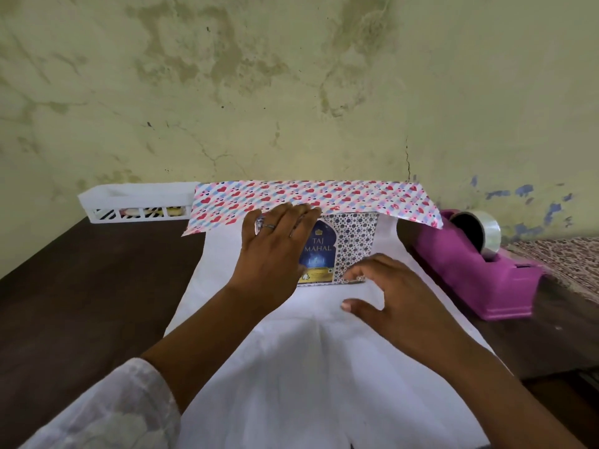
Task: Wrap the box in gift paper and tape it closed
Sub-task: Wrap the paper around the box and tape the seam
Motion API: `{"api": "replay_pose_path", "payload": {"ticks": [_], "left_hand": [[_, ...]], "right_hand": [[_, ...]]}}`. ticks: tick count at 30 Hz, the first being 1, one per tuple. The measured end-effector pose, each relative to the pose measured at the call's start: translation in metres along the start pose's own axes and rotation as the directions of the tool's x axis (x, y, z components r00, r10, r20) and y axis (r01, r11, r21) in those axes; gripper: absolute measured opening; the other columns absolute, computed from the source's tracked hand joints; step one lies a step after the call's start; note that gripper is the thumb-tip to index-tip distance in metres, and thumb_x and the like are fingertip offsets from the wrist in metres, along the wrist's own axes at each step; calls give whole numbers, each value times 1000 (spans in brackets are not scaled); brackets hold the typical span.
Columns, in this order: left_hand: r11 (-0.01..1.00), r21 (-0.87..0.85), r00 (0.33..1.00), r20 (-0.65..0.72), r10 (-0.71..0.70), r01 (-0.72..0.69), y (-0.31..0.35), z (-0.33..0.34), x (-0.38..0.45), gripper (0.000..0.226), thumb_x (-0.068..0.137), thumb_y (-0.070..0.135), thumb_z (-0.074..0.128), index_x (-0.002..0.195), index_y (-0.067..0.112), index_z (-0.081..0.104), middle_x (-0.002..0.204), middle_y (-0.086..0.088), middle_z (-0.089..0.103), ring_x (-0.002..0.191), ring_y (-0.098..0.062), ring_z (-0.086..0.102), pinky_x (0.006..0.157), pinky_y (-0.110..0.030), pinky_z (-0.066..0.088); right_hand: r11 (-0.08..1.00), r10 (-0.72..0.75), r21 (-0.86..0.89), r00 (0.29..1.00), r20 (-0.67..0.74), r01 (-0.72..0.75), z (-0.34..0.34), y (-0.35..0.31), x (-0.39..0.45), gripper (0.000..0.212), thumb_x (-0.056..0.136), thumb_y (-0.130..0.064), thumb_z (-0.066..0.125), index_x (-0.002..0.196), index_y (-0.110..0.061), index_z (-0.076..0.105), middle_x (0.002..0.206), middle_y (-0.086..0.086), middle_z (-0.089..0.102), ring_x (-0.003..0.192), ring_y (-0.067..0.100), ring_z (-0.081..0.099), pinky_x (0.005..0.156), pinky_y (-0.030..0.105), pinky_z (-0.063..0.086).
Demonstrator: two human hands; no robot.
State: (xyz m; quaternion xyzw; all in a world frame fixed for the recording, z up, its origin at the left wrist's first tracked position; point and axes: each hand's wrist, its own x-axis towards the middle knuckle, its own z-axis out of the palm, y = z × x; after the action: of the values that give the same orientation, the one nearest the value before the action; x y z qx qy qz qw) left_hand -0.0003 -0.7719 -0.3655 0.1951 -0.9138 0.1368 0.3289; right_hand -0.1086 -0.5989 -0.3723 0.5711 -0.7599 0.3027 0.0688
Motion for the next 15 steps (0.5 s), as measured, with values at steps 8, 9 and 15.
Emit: {"api": "replay_pose_path", "payload": {"ticks": [8, 9, 15], "left_hand": [[995, -10, 984, -151, 94, -96, 14, -17, -34, 85, 58, 32, 87, 131, 18, 47, 130, -7, 58, 120, -29, 52, 103, -42, 33], [992, -5, 979, -163, 123, -126, 16, -21, -41, 79, 61, 31, 85, 130, 18, 51, 129, -6, 58, 120, -28, 51, 102, -43, 33], [964, 95, 958, -129, 257, -246, 22, -33, -75, 74, 61, 29, 84, 128, 20, 53, 123, -6, 63, 112, -28, 60, 100, -44, 35]], "right_hand": [[927, -253, -358, 893, -373, 113, -10, 8, 13, 41, 74, -11, 75, 113, -5, 63, 116, 13, 61, 106, 30, 55, 86, 41, 49], [919, -272, -376, 881, -386, 119, -8, 10, 11, 34, 76, -10, 73, 108, -4, 65, 111, 13, 63, 103, 28, 55, 84, 40, 50], [885, -332, -443, 860, -388, 142, 1, 12, -20, 22, 76, -12, 72, 96, -2, 68, 98, 14, 67, 91, 31, 63, 82, 37, 52]]}}
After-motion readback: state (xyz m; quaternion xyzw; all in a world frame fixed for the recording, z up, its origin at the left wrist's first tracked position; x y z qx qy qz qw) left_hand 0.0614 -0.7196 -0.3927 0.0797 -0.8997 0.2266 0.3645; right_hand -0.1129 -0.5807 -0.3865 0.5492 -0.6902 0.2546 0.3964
